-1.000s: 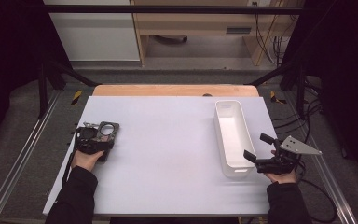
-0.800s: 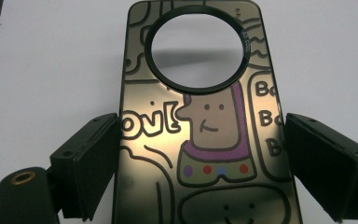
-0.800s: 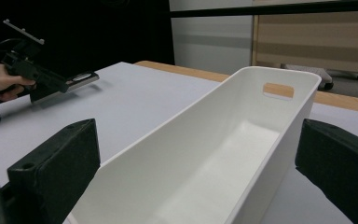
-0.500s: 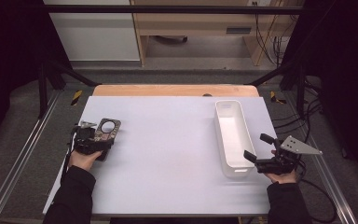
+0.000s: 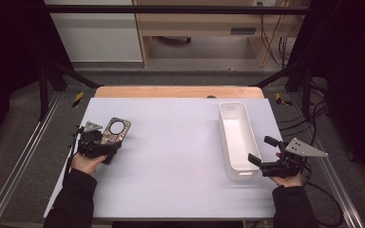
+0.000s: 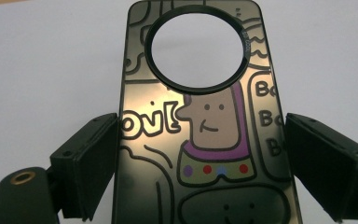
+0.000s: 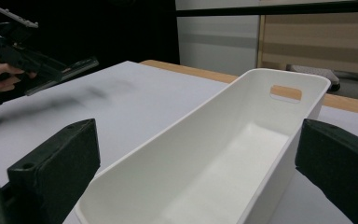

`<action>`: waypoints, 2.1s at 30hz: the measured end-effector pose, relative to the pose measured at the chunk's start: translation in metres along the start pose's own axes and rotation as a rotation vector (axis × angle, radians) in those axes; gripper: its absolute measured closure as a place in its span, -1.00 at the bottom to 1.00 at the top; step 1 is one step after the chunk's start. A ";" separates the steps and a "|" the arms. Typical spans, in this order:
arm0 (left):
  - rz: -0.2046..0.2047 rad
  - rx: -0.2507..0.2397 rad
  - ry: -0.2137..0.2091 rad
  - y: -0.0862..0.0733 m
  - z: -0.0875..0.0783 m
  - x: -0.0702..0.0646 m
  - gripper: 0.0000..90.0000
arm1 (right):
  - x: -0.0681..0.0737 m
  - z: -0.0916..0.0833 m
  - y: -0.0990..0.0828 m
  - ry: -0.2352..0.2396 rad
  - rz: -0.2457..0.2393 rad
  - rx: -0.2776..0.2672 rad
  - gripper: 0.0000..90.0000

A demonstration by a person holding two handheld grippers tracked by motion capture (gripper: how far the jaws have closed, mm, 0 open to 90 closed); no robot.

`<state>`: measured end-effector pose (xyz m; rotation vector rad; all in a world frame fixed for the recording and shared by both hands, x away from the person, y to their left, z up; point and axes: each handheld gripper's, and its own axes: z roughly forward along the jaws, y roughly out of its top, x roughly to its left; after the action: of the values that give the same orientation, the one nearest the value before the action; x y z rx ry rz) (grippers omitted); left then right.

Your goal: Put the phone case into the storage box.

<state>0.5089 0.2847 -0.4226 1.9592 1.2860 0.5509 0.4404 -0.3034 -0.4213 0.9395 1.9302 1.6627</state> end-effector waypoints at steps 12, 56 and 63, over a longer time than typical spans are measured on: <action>0.072 -0.025 -0.099 0.008 -0.011 -0.025 -0.74 | 0.004 0.001 0.004 0.022 -0.013 0.005 -1.00; 0.320 0.016 -0.412 0.015 -0.020 -0.103 -0.74 | 0.046 0.029 0.021 0.265 -0.114 0.141 -0.99; 0.358 0.037 -0.450 0.013 -0.018 -0.113 -0.74 | 0.054 0.035 0.021 0.303 -0.124 0.164 -1.00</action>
<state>0.4584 0.1847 -0.3977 2.1984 0.6767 0.2283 0.4330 -0.2391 -0.4018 0.6362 2.3025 1.6721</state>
